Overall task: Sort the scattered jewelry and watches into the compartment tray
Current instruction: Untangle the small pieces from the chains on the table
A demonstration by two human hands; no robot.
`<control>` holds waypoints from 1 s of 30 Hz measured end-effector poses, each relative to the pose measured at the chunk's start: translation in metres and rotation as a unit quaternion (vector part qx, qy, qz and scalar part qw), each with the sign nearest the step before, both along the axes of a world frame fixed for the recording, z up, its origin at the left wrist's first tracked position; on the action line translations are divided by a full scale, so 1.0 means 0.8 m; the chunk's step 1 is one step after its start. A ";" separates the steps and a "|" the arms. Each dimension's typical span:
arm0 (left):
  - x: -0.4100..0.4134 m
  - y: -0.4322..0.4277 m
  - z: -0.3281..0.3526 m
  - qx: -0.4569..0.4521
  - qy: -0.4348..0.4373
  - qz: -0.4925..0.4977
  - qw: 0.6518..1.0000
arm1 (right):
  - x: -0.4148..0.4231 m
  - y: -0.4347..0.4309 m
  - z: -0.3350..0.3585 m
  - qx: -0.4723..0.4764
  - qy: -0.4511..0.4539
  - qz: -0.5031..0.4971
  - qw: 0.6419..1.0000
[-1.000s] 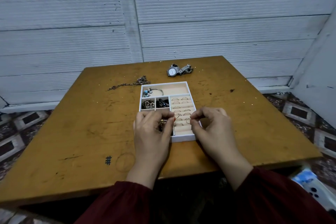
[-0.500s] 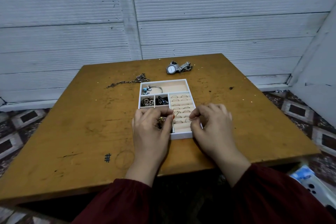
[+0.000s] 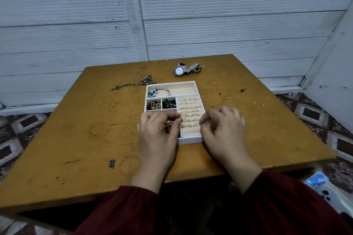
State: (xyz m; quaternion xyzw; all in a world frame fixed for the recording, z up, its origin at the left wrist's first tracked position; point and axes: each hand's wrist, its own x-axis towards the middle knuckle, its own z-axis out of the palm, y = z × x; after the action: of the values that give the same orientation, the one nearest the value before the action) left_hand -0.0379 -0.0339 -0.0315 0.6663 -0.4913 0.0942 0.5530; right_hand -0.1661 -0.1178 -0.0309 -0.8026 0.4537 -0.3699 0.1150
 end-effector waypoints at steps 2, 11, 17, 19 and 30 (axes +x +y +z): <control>0.000 -0.001 -0.001 0.000 0.001 -0.002 1.000 | 0.000 0.000 0.000 0.002 0.002 -0.001 1.000; 0.000 -0.001 -0.001 0.002 0.002 0.000 1.000 | -0.001 0.000 0.002 0.026 0.002 0.001 1.000; 0.000 0.000 -0.001 0.004 0.001 -0.001 1.000 | -0.002 -0.001 0.002 0.033 -0.004 0.003 0.999; -0.001 0.000 0.000 0.002 0.001 -0.001 1.000 | -0.003 -0.001 0.002 0.035 -0.004 0.006 0.999; 0.000 0.000 0.000 0.009 -0.013 -0.001 1.000 | -0.010 -0.006 0.011 0.093 -0.044 0.000 0.995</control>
State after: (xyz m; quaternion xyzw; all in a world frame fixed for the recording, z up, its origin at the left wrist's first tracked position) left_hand -0.0380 -0.0339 -0.0316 0.6693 -0.5000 0.0973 0.5409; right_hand -0.1740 -0.1223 -0.0220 -0.7712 0.4810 -0.3609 0.2091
